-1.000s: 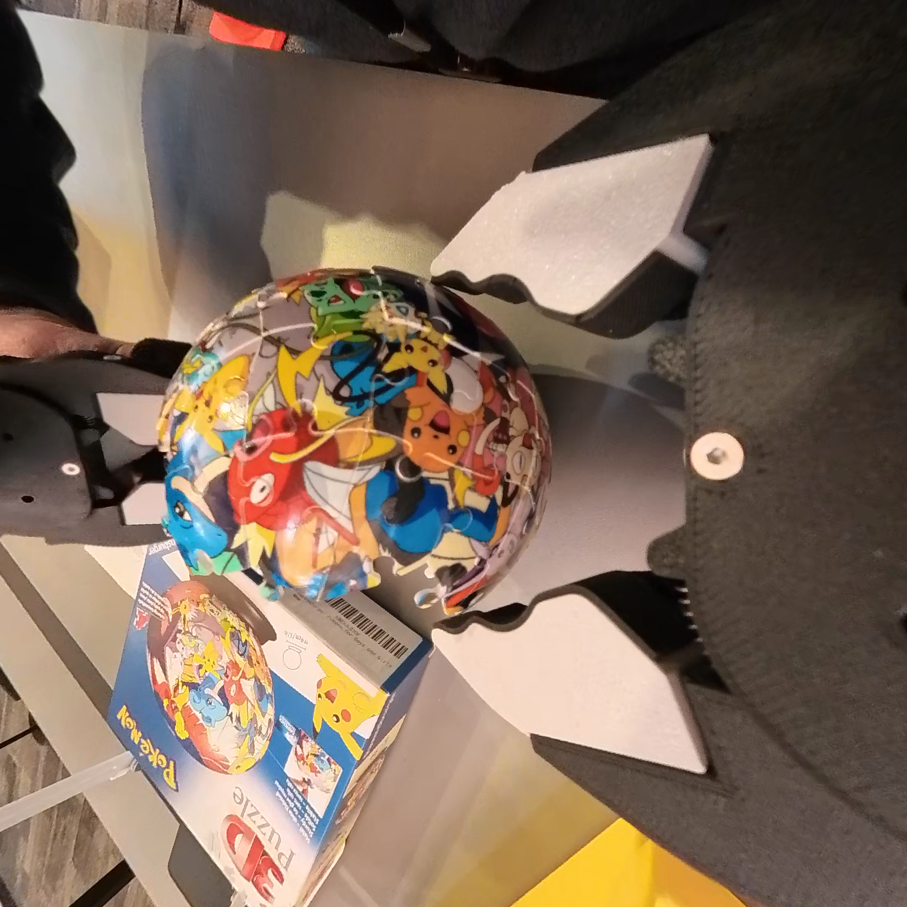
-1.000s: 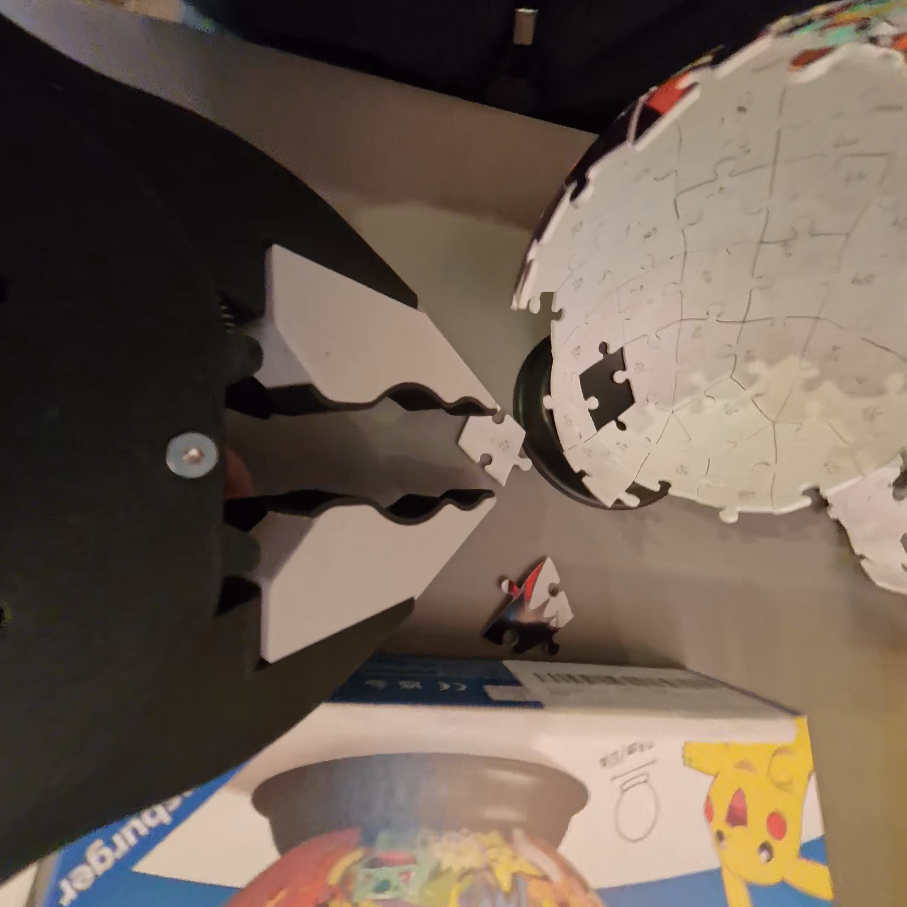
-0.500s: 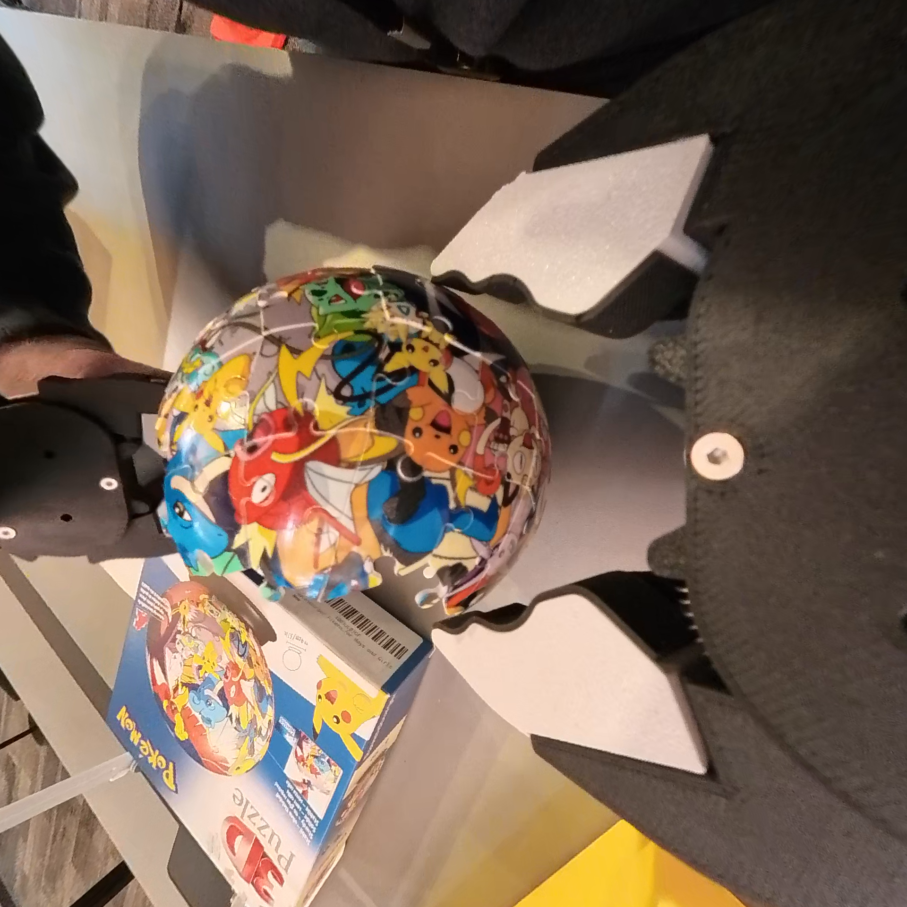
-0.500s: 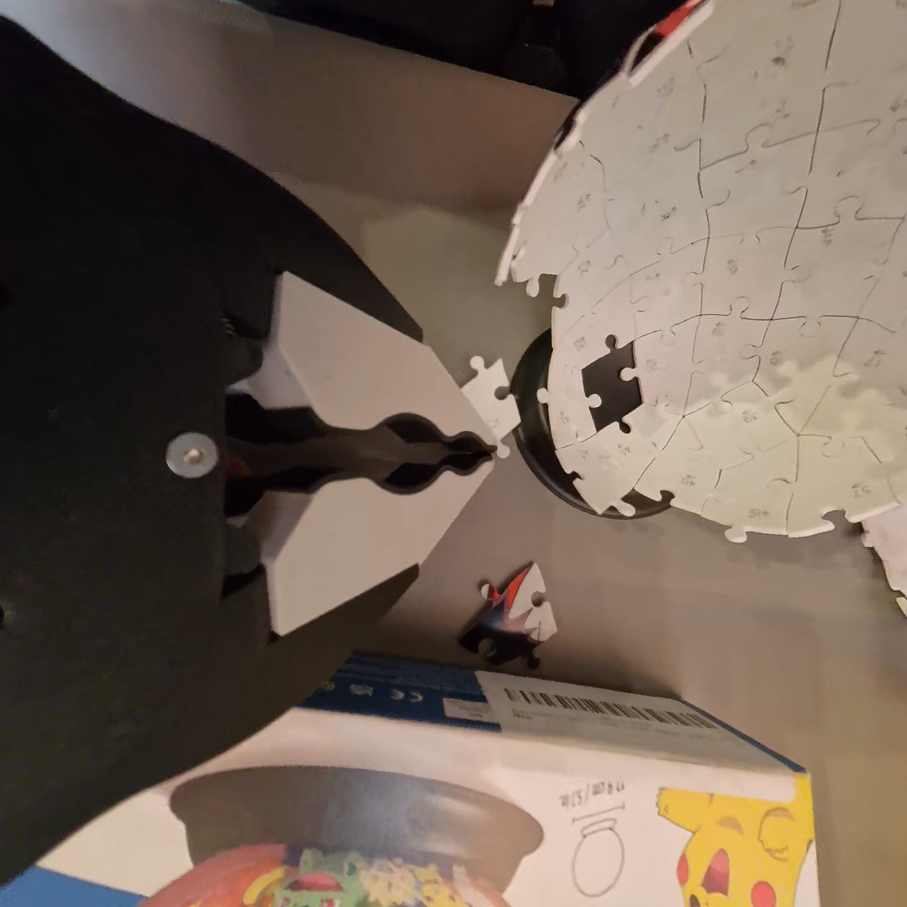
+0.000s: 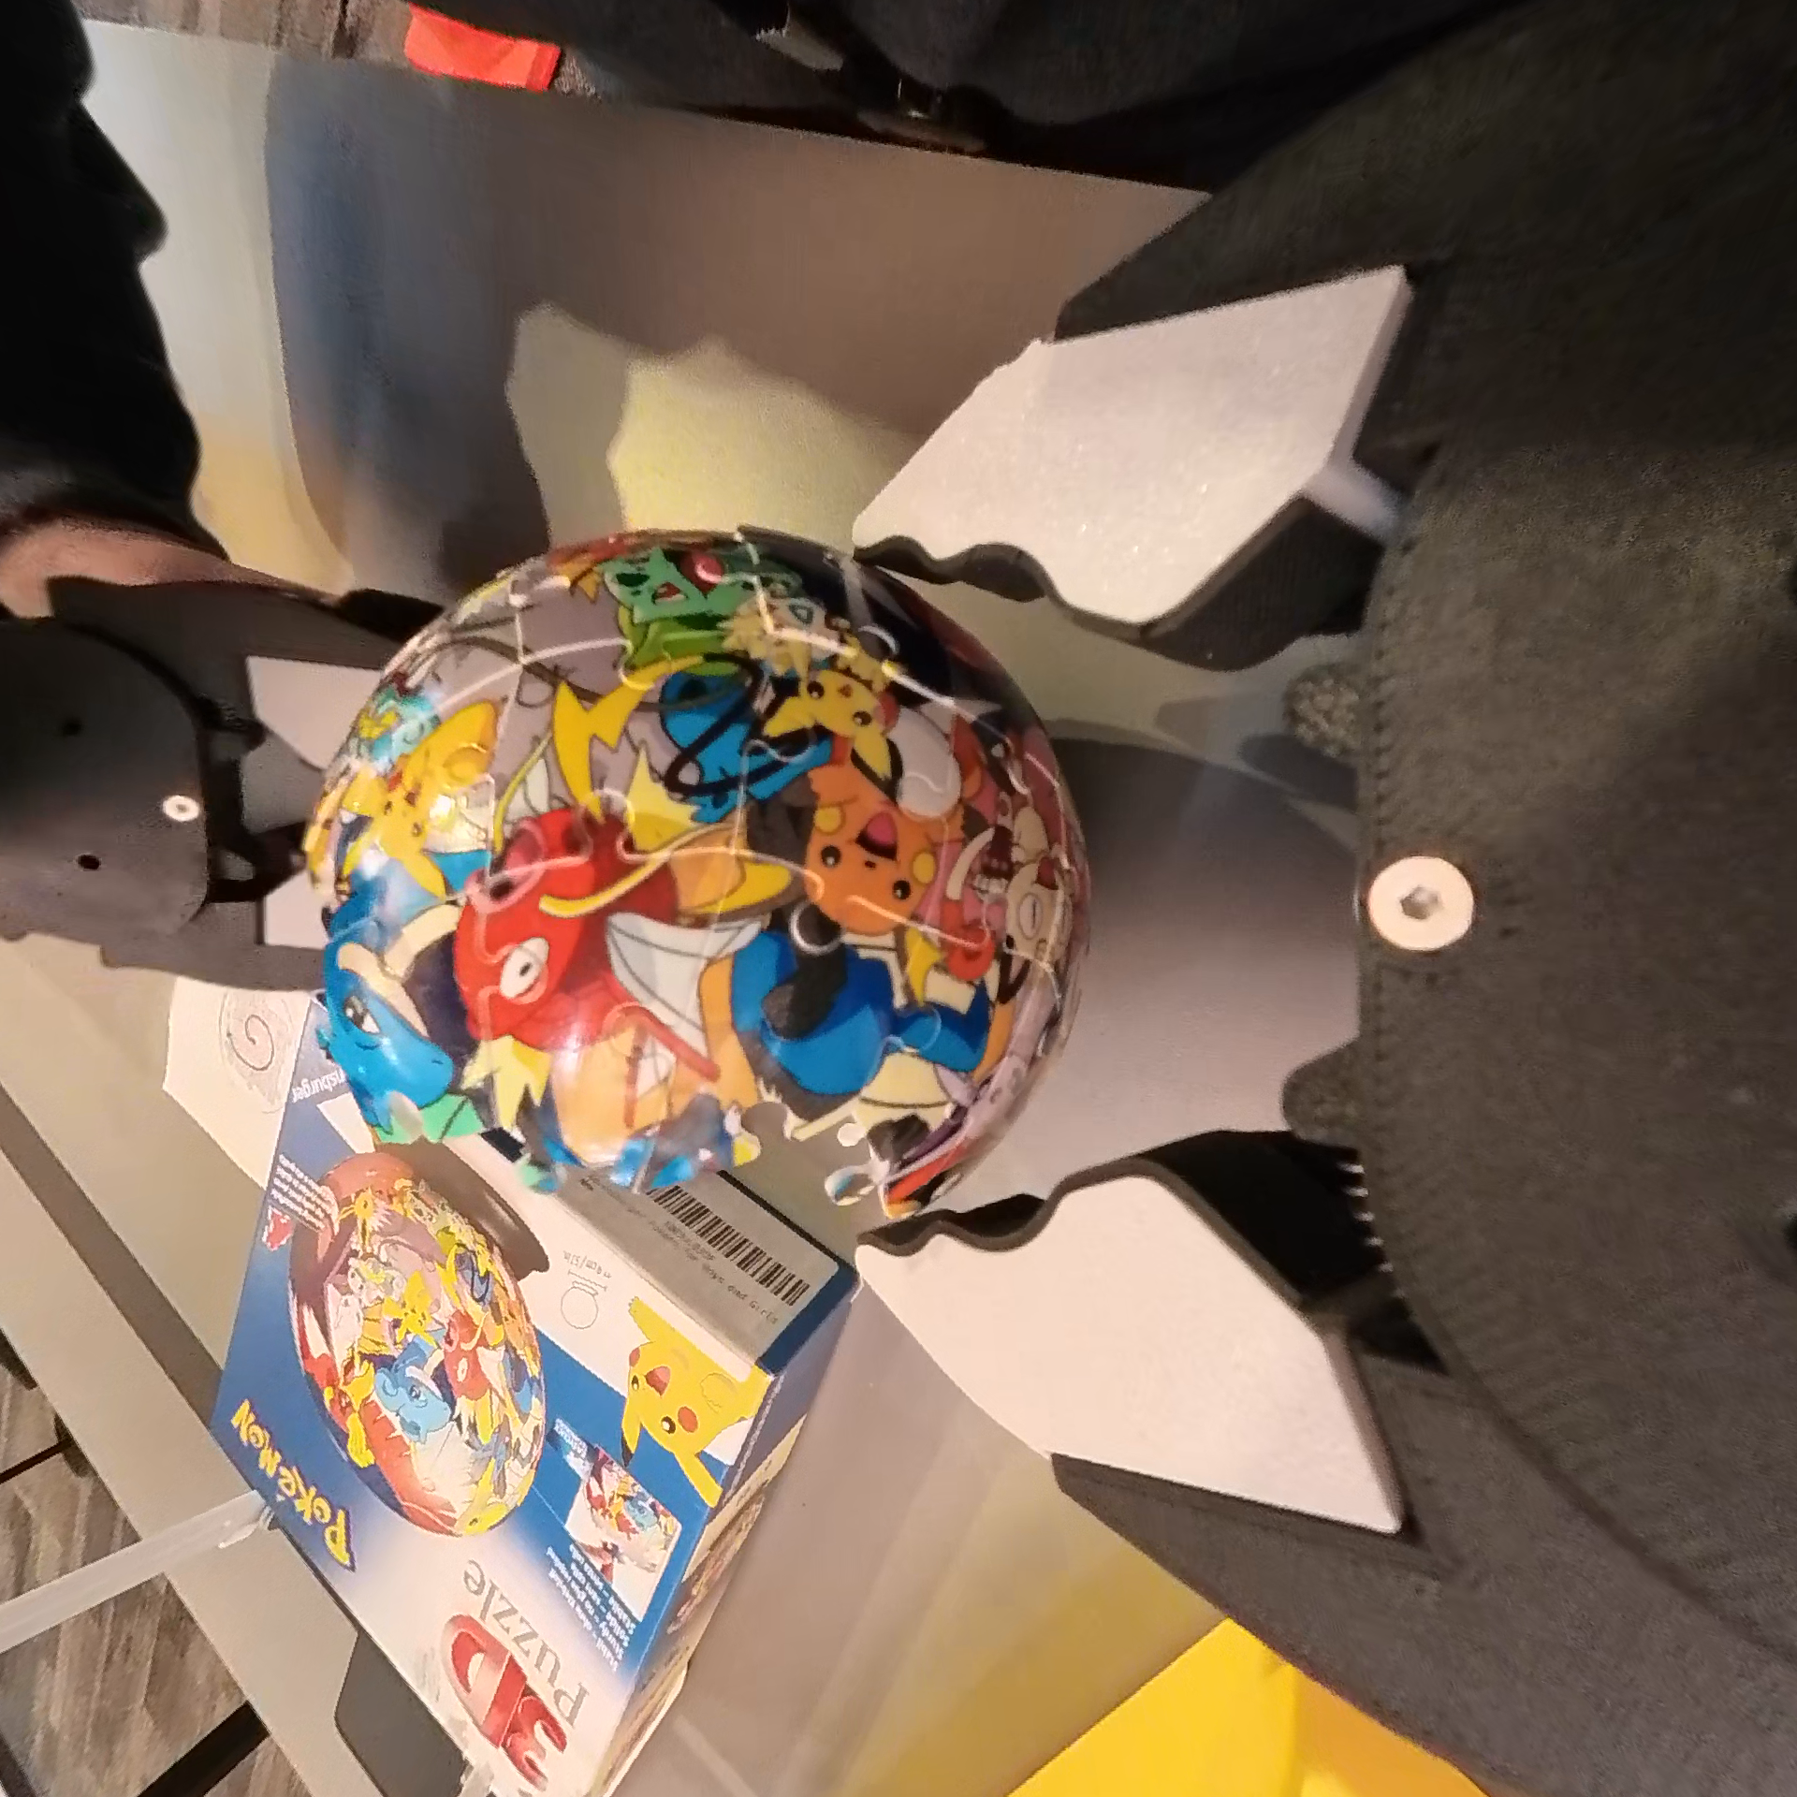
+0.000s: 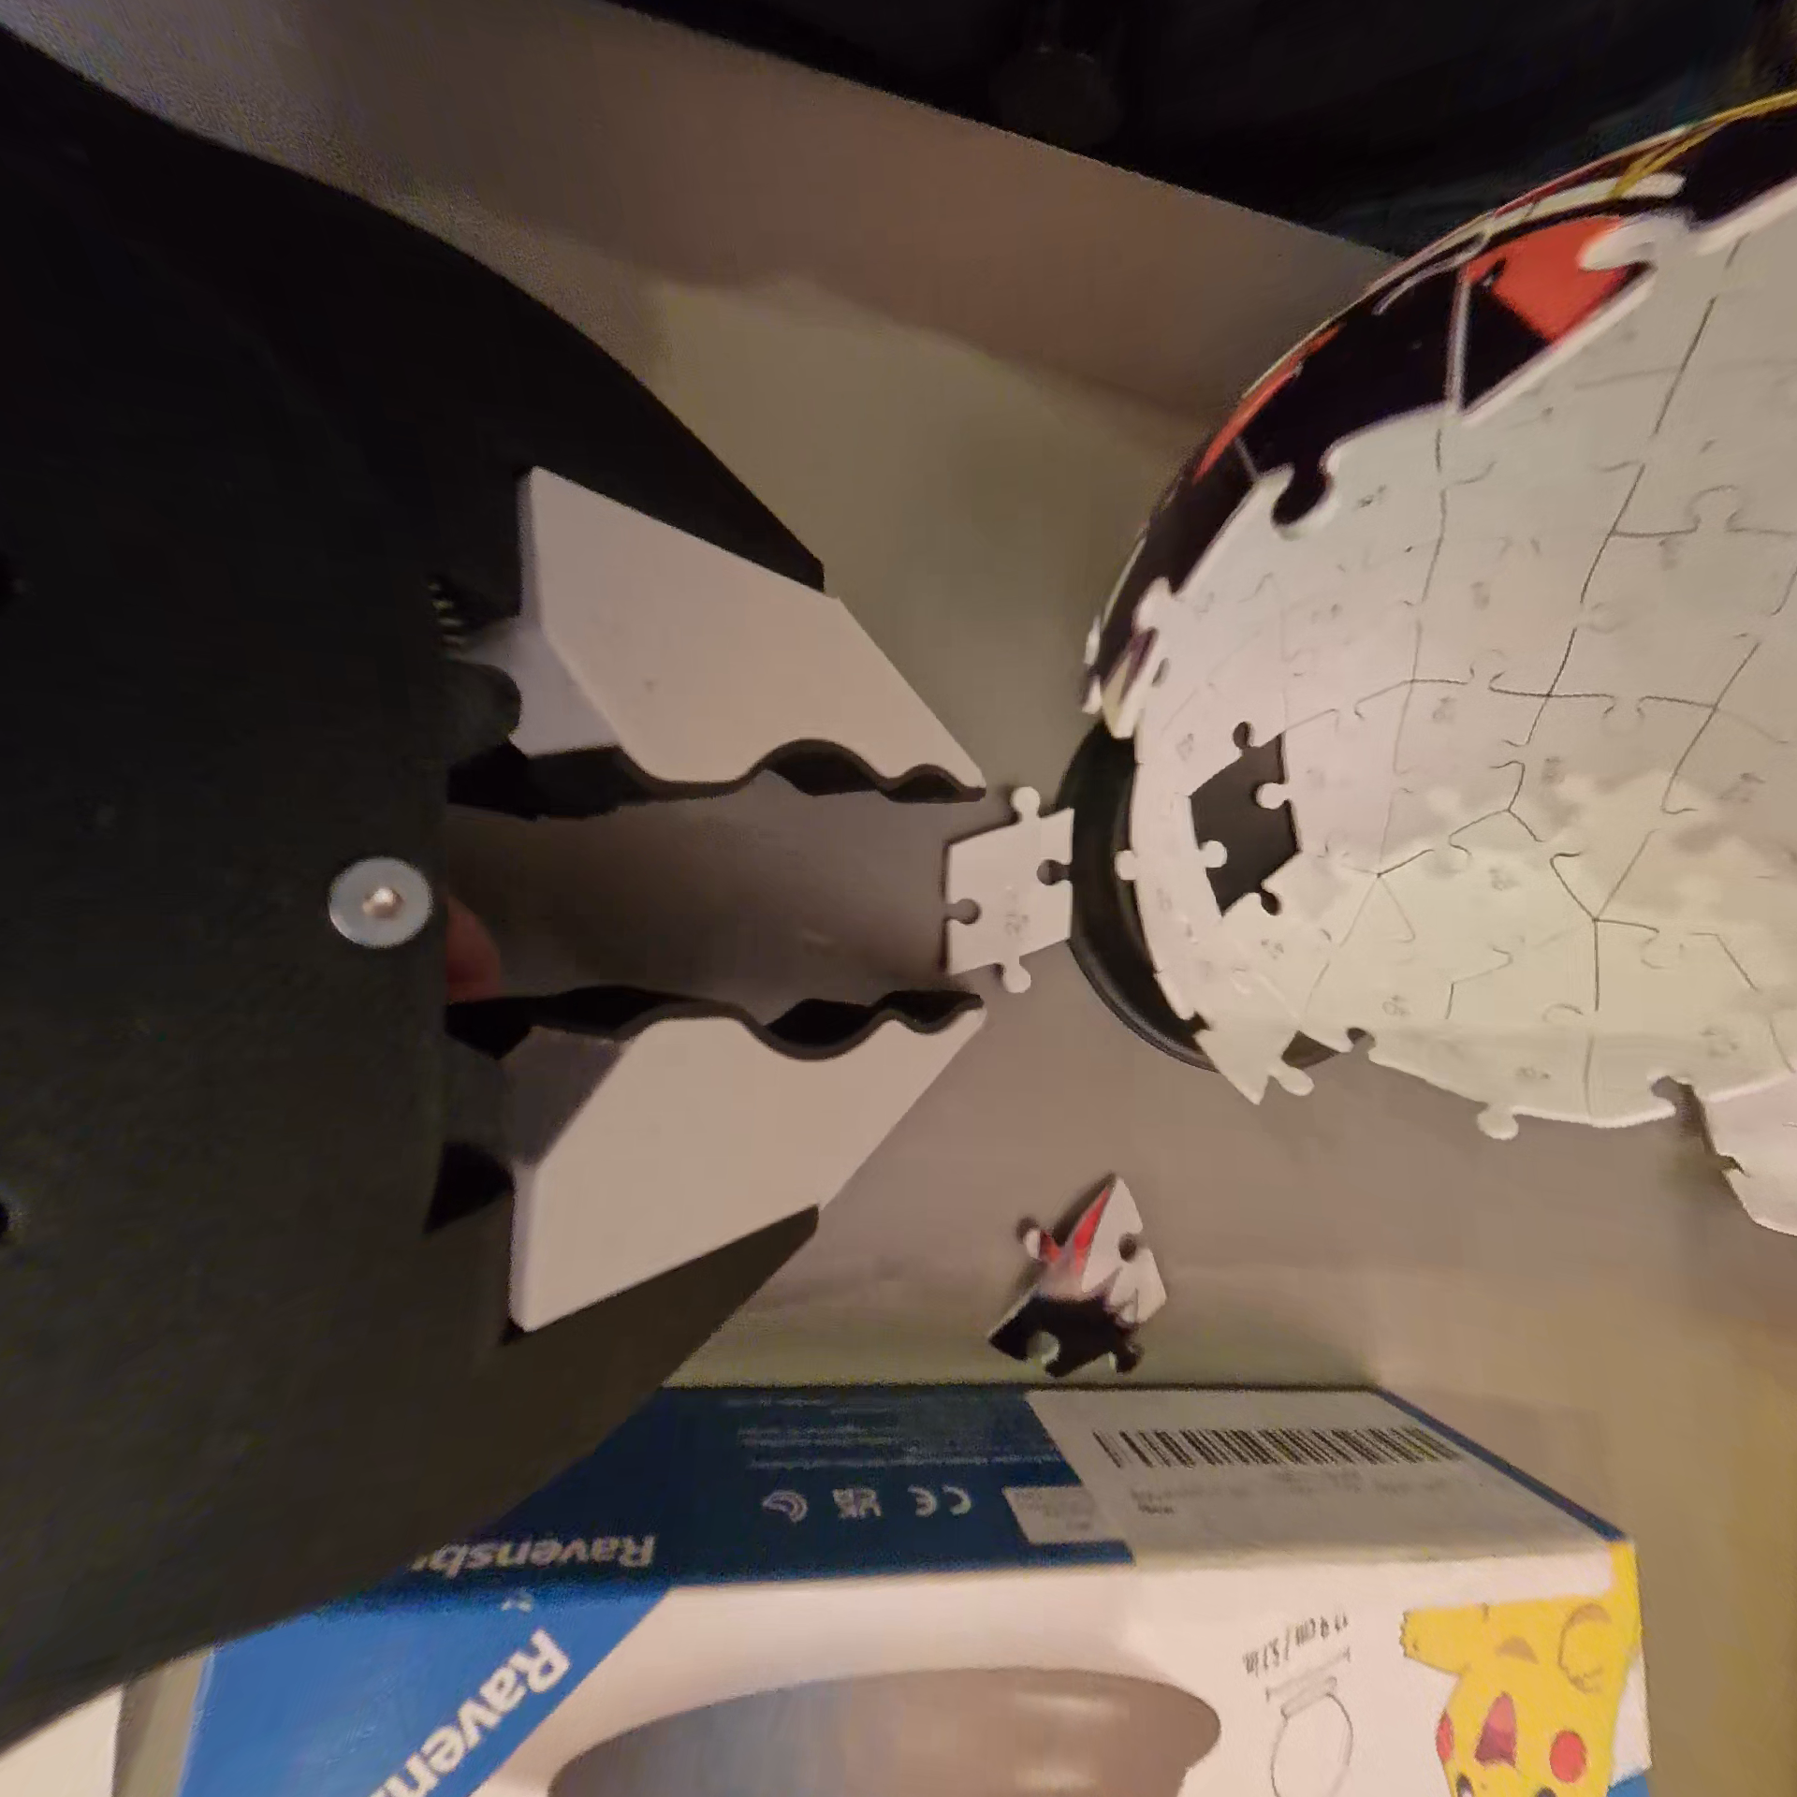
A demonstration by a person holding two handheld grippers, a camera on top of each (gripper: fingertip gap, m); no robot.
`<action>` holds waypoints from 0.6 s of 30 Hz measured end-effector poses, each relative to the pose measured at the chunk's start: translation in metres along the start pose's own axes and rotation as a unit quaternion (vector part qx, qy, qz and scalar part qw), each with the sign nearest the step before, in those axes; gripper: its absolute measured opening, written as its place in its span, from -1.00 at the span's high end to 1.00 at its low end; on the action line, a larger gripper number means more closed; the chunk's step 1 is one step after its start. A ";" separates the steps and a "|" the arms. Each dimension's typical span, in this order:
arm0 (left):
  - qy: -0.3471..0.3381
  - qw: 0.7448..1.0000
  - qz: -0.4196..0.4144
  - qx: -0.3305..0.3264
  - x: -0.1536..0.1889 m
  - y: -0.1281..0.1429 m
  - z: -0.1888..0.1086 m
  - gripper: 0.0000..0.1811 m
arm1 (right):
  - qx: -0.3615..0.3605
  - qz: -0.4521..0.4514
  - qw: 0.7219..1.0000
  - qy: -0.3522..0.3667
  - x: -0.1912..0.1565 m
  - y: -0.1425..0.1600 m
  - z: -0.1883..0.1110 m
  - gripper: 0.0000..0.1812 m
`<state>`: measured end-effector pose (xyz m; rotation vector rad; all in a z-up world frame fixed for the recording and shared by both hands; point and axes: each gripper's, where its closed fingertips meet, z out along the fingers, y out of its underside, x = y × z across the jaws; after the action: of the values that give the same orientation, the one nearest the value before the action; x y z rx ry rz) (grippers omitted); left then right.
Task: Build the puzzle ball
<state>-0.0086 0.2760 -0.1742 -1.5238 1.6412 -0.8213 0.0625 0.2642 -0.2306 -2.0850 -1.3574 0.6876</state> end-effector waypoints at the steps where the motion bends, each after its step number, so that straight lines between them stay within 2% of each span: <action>1: 0.000 1.000 0.000 0.000 0.000 0.000 0.000 -0.33 | 0.006 -0.002 1.000 0.004 0.000 -0.001 0.001 0.60; 3: -0.001 1.000 -0.001 -0.001 0.000 0.000 0.000 -0.33 | 0.012 -0.001 1.000 0.009 0.000 -0.003 0.004 0.81; 8: -0.002 1.000 0.001 -0.002 0.000 0.000 0.001 -0.33 | 0.020 0.004 1.000 0.015 0.001 -0.004 0.003 0.94; 9: -0.002 1.000 0.001 -0.002 0.000 0.000 0.001 -0.33 | 0.021 0.007 1.000 0.017 0.002 -0.005 0.002 0.94; 11: -0.002 1.000 0.001 -0.002 0.000 0.000 0.001 -0.33 | 0.022 0.007 1.000 0.003 -0.002 -0.005 -0.001 0.74; 13: -0.002 1.000 0.001 -0.002 0.000 0.000 0.001 -0.33 | 0.024 -0.007 1.000 -0.009 -0.008 -0.005 -0.003 0.66; 18: -0.002 1.000 0.001 -0.002 0.000 0.000 0.002 -0.33 | 0.016 -0.045 0.999 0.014 -0.010 -0.002 0.005 0.66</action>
<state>-0.0066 0.2759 -0.1751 -1.5259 1.6423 -0.8152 0.0542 0.2569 -0.2320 -1.9881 -1.4055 0.6368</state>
